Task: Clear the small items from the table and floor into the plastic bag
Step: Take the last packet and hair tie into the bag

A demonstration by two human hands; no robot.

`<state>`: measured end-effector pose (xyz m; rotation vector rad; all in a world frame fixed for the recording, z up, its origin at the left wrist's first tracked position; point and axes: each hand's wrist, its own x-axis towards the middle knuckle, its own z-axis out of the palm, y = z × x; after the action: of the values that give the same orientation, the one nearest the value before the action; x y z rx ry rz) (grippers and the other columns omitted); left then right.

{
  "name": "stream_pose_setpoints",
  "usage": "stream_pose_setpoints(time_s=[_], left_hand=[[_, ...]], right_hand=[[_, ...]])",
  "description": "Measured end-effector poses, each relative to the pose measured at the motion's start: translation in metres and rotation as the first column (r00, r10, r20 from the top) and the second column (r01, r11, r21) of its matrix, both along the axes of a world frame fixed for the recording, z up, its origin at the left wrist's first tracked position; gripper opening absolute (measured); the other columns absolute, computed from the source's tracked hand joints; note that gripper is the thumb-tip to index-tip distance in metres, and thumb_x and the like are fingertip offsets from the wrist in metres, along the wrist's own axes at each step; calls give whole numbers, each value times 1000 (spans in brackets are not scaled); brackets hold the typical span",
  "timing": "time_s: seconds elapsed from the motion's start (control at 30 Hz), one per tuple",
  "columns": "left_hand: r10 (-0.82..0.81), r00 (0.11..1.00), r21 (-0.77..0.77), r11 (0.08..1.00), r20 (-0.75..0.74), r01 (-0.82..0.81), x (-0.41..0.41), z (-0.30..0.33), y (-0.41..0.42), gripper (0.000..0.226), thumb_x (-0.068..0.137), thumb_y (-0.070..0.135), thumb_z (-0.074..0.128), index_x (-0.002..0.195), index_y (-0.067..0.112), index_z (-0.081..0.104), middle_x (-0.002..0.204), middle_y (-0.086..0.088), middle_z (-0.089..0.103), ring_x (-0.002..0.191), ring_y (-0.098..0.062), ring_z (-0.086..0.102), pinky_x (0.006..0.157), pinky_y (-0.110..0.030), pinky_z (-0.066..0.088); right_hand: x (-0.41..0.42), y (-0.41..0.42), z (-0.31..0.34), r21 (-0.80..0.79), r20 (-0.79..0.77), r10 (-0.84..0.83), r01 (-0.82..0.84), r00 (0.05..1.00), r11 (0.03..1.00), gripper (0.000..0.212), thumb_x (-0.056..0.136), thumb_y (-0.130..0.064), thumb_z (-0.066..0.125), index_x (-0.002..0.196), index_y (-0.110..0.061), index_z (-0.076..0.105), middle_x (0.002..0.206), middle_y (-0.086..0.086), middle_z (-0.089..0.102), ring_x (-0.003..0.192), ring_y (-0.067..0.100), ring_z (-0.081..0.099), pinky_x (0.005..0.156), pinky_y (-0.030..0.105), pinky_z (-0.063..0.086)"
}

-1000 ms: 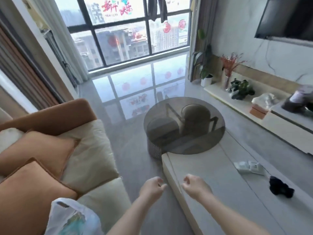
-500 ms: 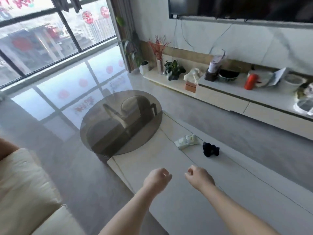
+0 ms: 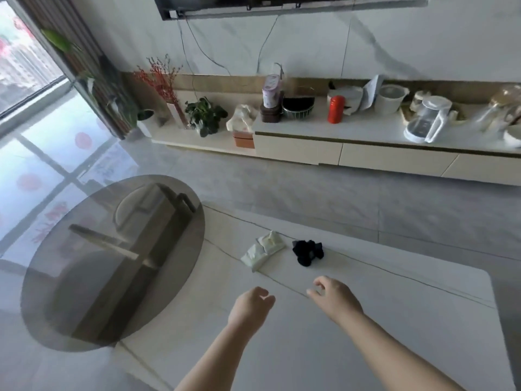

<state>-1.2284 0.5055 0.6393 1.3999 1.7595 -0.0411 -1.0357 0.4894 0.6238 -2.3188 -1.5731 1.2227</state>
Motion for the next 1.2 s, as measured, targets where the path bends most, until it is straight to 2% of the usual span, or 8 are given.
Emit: stream_pose_setpoints(time_s=[0.2,0.47,0.67,0.8,0.93,1.07,1.13,1.2], left_hand=[[-35,999,-26,999,18,35,-5,-99,73,41,93,40,51,131,23,51,129,-2,57,112,-16,58,89,-24,47],[-68,993,117,990,-100,80,-11,-242,160,49,94,41,48,139,22,43,140,-4,47,126,-24,44,100,-31,38],[-28,990,191,980,-138,54,-16,-313,193,57,94,42,47,145,20,33,149,-2,34,136,-28,27,108,-38,31],[10,985,236,971,-175,32,-18,-346,208,55,91,38,51,141,21,36,143,-3,39,134,-28,28,105,-40,34],[42,955,260,965,-295,38,-19,-357,219,78,84,46,59,148,23,20,147,-1,36,136,-25,29,112,-38,25],[129,933,117,989,-335,-95,-29,-349,209,85,75,49,65,143,16,26,135,-10,42,128,-29,36,104,-36,32],[299,941,43,954,-156,-296,-37,-346,201,63,71,42,73,119,10,49,115,-13,52,110,-31,51,85,-34,46],[367,930,21,930,25,-368,-43,-341,199,29,72,27,73,89,8,60,83,-8,59,81,-26,58,60,-27,44]], right_hand=[[-7,62,-96,-13,44,-79,80,996,997,43,91,-42,51,128,-20,51,136,2,44,124,19,43,96,29,43],[-8,141,-223,-23,216,-18,24,976,999,65,92,-52,43,148,-31,19,159,3,-4,145,28,3,110,40,29],[-4,184,-295,48,369,8,-28,929,998,62,93,-53,40,146,-35,15,157,7,-2,144,32,-3,108,48,32],[1,202,-329,32,333,-6,-5,943,999,58,97,-48,34,148,-39,7,158,6,-1,144,32,0,114,46,20],[-5,191,-340,29,369,59,-75,928,997,50,99,-36,39,145,-40,20,155,2,11,139,30,15,105,42,33],[-14,178,-336,-51,390,165,-157,906,986,53,99,-38,37,146,-42,15,158,0,3,141,30,12,105,41,35],[-12,182,-330,-101,323,167,-141,931,985,51,99,-42,32,146,-42,13,159,-2,-1,143,29,6,109,44,31],[-8,187,-326,-143,267,165,-130,949,981,48,99,-42,27,146,-44,14,159,-4,0,143,27,7,110,45,28]])
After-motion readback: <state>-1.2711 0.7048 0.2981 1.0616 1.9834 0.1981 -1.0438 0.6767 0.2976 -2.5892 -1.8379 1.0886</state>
